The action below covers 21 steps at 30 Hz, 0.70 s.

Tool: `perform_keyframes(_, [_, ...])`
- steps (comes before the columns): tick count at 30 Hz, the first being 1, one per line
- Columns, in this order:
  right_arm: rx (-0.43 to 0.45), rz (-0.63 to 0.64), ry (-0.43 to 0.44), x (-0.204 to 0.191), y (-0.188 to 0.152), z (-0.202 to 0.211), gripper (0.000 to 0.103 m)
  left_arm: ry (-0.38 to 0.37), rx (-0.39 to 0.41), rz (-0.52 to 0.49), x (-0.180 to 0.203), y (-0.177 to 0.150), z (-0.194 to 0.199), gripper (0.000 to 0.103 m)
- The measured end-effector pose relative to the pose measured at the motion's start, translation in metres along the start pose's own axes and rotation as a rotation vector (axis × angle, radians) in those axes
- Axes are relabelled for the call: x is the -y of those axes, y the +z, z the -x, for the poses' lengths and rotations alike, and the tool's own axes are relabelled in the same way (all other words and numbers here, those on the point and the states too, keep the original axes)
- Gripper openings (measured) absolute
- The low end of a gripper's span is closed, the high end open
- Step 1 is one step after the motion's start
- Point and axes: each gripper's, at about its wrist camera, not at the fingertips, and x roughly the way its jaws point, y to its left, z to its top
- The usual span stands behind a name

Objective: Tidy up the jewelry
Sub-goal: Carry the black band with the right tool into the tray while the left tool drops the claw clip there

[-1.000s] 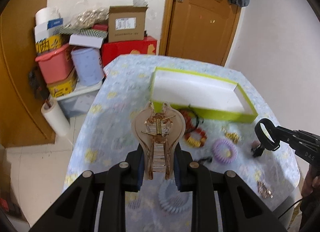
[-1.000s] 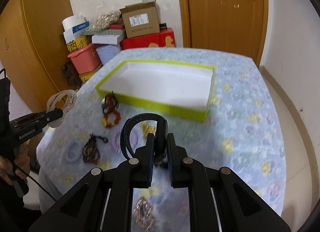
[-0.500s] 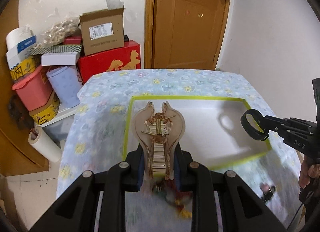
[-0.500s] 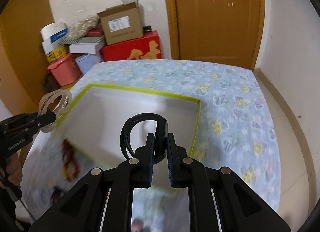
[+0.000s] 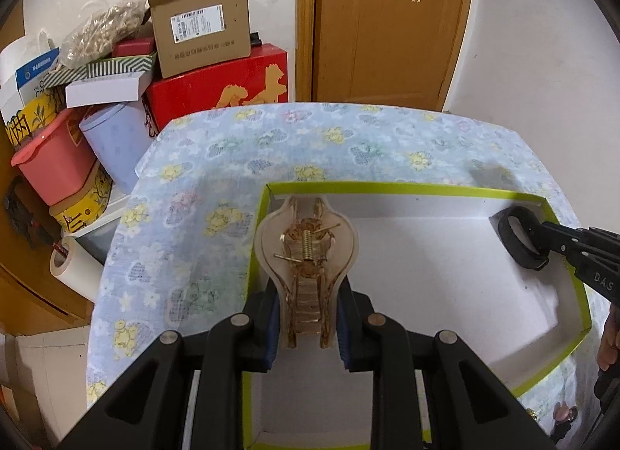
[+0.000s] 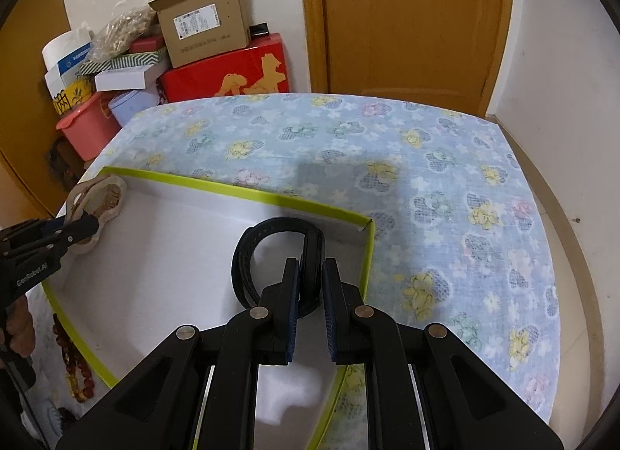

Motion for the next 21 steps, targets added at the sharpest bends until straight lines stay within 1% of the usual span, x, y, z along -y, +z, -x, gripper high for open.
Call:
perform_keyframes(4, [-0.011, 0.000, 0.005, 0.000, 0.001, -0.002, 0.012, 0.020, 0.007, -0.019, 0.003, 0.001, 0.000, 0.026])
perform_keyframes(6, [-0.015, 0.001, 0.010, -0.001, 0.000, 0.000, 0.014, 0.028, 0.009, -0.029, 0.004, 0.002, 0.002, 0.026])
perform_keyframes(8, [-0.002, 0.005, 0.014, -0.002, -0.001, 0.006, 0.017, 0.024, 0.018, -0.031, 0.004, 0.002, 0.007, 0.030])
perform_keyframes(11, [0.026, 0.006, 0.016, -0.004, -0.004, 0.022, 0.018, 0.010, 0.034, -0.019, 0.002, 0.002, 0.018, 0.036])
perform_keyframes(16, [0.069, 0.015, 0.026, -0.011, -0.017, 0.055, 0.019, -0.010, 0.065, -0.020, 0.001, -0.003, 0.042, 0.040])
perform_keyframes(21, [0.087, 0.009, 0.040, -0.016, -0.039, 0.086, 0.019, -0.021, 0.077, -0.013, -0.001, -0.013, 0.063, 0.041])
